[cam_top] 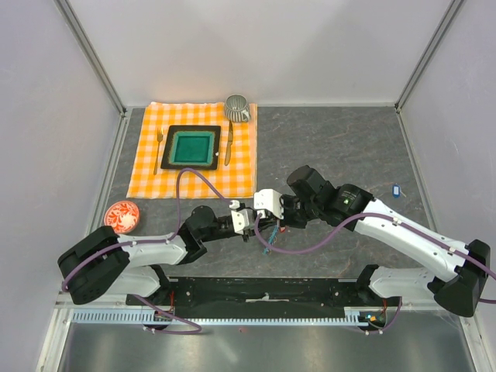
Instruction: Put the keys on the keyring
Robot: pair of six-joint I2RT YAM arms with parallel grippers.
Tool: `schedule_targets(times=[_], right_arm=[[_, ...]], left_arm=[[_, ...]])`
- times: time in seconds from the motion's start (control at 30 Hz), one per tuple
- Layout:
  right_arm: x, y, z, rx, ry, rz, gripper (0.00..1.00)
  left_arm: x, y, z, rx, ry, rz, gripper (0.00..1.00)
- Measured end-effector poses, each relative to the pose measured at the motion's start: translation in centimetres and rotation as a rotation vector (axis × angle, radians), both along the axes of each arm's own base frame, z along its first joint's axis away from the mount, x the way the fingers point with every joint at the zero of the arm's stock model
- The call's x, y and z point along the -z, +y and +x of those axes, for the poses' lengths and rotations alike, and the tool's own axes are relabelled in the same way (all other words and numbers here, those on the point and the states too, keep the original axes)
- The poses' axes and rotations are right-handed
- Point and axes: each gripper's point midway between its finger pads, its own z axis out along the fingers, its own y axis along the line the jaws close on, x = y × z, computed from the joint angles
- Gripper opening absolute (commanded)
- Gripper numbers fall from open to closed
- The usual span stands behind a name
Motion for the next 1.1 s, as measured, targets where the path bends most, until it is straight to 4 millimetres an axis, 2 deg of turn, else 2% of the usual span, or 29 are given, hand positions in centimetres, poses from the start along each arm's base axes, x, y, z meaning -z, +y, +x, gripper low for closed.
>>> schedule_targets(times=[0.5,0.6,0.67,0.7,0.93,0.97,1.07,1.1], right_arm=[[0.1,-0.2,-0.2,-0.002,0.001,-0.001,0.00],[0.1,-0.1,-0.2,-0.004,0.003,0.001,0.00],[0.1,-0.1,-0.2,-0.004,0.004,0.002,0.00],[0.1,-0.1,-0.2,-0.004,0.004,0.002,0.00],[0.0,-0.1,-0.4,-0.004,0.009,0.011,0.00],[-0.1,-0.1,-0.4,-0.001,0.006,0.017,0.01],[-0.7,-0.2,-0.6,0.012,-0.004,0.051,0.14],[-1.0,-0.2,-0.6,0.019,-0.007,0.065,0.15]], left_arm=[[0.9,-0.1,-0.1,0.020,-0.015,0.052,0.20],[1.0,-0.2,-0.2,0.023,-0.015,0.056,0.16],[1.0,-0.2,-0.2,0.024,-0.015,0.058,0.04],[1.0,-0.2,-0.1,0.024,-0.015,0.059,0.02],[1.0,-0.1,0.0,0.019,-0.015,0.060,0.02],[0.9,-0.1,0.0,0.019,-0.016,0.055,0.02],[0.3,-0.1,0.0,0.014,-0.015,0.028,0.02],[0.1,-0.1,0.0,0.008,-0.013,0.012,0.02]])
